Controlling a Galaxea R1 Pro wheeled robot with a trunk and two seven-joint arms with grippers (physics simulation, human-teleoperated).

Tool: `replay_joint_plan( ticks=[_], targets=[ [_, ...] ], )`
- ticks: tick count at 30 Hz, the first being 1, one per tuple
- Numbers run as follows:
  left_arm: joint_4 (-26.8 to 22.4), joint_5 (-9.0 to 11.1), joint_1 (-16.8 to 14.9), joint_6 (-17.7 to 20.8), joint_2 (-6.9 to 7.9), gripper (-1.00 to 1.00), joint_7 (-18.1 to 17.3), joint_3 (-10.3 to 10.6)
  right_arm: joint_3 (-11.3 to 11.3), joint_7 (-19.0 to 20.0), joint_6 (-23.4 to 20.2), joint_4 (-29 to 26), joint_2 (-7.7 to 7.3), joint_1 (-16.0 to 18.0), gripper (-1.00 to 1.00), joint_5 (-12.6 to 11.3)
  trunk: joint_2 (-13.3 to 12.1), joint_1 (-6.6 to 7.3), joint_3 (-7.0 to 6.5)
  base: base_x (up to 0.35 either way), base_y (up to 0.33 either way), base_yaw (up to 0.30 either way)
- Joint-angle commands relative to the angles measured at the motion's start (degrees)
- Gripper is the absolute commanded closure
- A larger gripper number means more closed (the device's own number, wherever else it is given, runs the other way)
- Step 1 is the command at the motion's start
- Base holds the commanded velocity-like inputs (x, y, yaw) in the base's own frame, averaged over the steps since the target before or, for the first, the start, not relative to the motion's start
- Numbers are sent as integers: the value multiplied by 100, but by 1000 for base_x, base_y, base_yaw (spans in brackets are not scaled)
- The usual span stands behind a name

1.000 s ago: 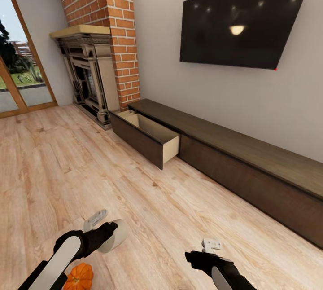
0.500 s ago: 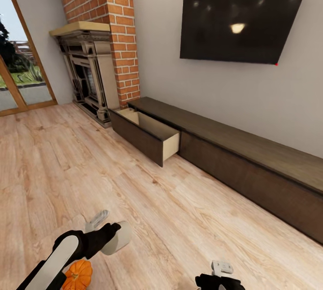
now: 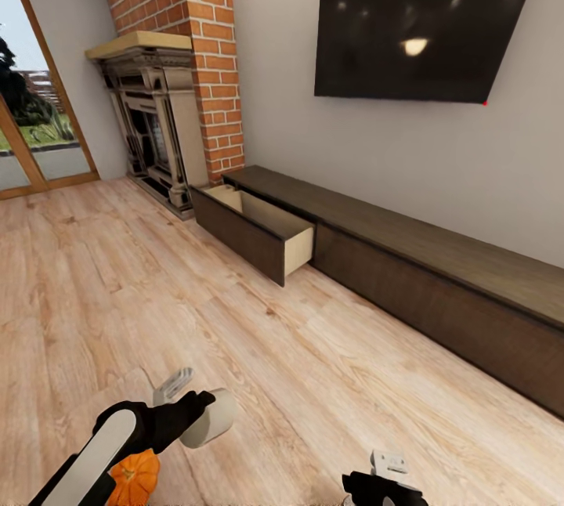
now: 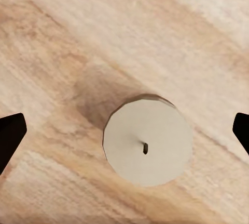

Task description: Place each of the two pumpkins and all three candles from the living room inside a cabinet in the living room (use any cabinet), then make sure every cabinet is closed, and position the cauldron so it is next to a table in the living room.

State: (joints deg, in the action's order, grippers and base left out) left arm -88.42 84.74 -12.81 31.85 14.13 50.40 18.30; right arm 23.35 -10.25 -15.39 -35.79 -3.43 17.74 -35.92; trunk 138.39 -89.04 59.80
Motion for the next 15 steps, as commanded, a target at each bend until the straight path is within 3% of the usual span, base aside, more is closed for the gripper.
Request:
replay_joint_plan(
  ticks=[1, 12, 15],
  targets=[
    [-8, 23, -6, 12, -3, 100, 32, 6, 42, -56, 1, -2, -9, 3, -100, -57, 44, -21, 24, 0, 0, 0],
    [-8, 25, -4, 16, -15, 100, 32, 7, 33, -73, 445, 396, -8, 5, -100, -62, 485, -263, 221, 0, 0, 0],
    [-8, 92, -4, 21, -17, 100, 13, 7, 30, -67, 462, 397, -8, 3, -100, -62, 489, -271, 288, 0, 0, 0]
  ],
)
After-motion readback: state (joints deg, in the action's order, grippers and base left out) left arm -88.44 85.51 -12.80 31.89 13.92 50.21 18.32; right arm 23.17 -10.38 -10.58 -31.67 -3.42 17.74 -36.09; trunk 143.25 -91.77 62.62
